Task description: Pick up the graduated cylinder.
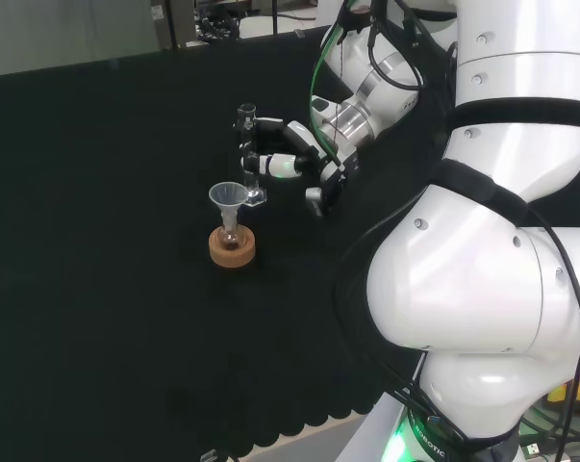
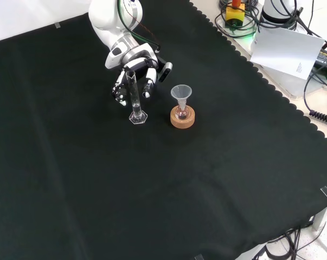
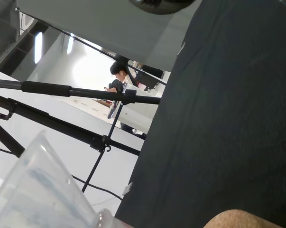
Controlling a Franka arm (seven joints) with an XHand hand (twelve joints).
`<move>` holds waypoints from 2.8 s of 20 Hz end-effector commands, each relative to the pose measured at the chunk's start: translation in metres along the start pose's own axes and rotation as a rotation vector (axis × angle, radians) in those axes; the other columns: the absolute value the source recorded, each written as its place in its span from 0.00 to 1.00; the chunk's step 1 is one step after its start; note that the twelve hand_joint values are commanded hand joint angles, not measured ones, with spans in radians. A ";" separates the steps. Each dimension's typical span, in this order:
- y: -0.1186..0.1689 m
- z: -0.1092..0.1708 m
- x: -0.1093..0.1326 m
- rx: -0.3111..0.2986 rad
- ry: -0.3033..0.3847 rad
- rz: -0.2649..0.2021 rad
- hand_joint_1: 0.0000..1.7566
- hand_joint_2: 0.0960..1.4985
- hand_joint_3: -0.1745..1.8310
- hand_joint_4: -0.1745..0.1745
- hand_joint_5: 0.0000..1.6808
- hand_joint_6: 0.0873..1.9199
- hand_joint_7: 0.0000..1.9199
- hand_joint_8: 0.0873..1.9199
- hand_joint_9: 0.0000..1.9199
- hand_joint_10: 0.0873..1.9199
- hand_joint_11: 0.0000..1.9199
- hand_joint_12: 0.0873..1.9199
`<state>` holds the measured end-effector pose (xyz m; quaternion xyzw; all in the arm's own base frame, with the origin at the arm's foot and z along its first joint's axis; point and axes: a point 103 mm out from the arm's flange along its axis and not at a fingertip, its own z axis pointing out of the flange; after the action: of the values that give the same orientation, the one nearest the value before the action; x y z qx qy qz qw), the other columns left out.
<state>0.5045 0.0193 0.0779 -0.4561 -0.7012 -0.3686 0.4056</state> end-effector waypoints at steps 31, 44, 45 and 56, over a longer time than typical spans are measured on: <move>0.005 0.006 0.002 -0.057 0.040 -0.011 0.68 0.72 0.00 0.49 0.41 0.34 0.32 0.28 0.48 0.17 0.37 0.55; 0.007 0.002 0.006 -0.063 -0.117 0.028 0.75 0.82 0.00 0.42 0.50 0.36 0.42 0.38 0.57 0.17 0.49 0.46; 0.008 0.003 0.007 -0.062 -0.142 0.028 0.75 0.82 0.00 0.42 0.50 0.36 0.42 0.39 0.57 0.17 0.49 0.46; 0.013 -0.009 0.028 -0.003 -0.385 -0.002 0.72 0.73 0.09 0.00 0.57 0.51 0.51 0.51 0.70 0.08 0.58 0.42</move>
<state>0.5144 0.0325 0.0977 -0.5082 -0.7427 -0.3161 0.3002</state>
